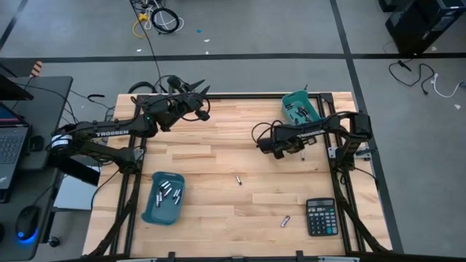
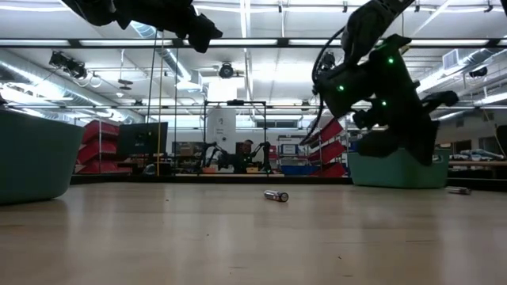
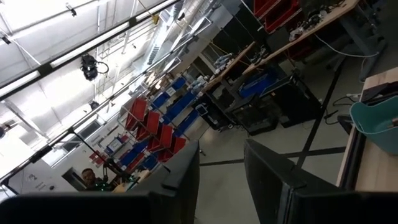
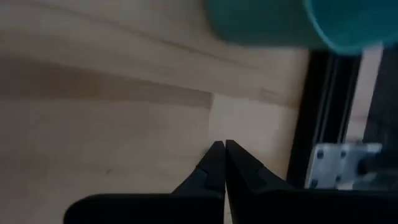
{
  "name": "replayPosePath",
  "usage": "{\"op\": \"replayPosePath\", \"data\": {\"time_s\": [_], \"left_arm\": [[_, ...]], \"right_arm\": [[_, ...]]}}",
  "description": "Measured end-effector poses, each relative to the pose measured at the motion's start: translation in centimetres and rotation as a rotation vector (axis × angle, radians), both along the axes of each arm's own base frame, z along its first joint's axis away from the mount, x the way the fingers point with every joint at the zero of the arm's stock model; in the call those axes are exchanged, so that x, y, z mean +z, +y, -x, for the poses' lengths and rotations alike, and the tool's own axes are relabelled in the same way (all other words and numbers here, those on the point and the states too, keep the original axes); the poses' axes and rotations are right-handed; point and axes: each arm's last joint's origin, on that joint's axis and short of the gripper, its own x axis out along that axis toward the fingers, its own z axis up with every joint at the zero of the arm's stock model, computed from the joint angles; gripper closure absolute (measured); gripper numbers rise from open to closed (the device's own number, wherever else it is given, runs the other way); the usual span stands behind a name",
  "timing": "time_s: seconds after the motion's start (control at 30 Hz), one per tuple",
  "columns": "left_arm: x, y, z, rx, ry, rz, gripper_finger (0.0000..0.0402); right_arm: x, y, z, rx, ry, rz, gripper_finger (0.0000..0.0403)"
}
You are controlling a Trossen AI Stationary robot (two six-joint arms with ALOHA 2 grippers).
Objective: Sort batteries
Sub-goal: Put the silver battery into the blue bin
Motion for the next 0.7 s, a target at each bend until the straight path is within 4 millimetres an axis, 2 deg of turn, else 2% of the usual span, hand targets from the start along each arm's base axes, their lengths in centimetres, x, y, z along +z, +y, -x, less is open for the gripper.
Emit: {"op": "replayPosePath", "data": {"time_s": [0.13,0.27,0.47,0.57,0.7], "left_arm": [[-0.1,-0.2,-0.1,0.015,0.004,0.012,0.0276],[-0.4,-0.8,-0.2,0.067,0.027,0.036,0.0276],[-0.9,-2.7,-0.5,0.009,0.095,0.066,0.0276],[-0.9,-4.0,-0.1,-0.043,0.111,0.104,0.0276],[-0.6,-5.7,1.0,-0.106,0.109,0.172,0.0276]], "right_arm": [[0.0,0.1,-0.2,0.136,0.014,-0.096,0.0403],[-0.2,-0.1,-0.7,0.252,0.001,-0.093,0.0403],[-0.5,-0.3,-1.6,0.319,-0.080,-0.057,0.0403],[-0.4,-0.3,-1.3,0.316,-0.044,-0.098,0.0402],[0.2,-0.1,0.1,0.294,0.103,-0.149,0.0380]]}}
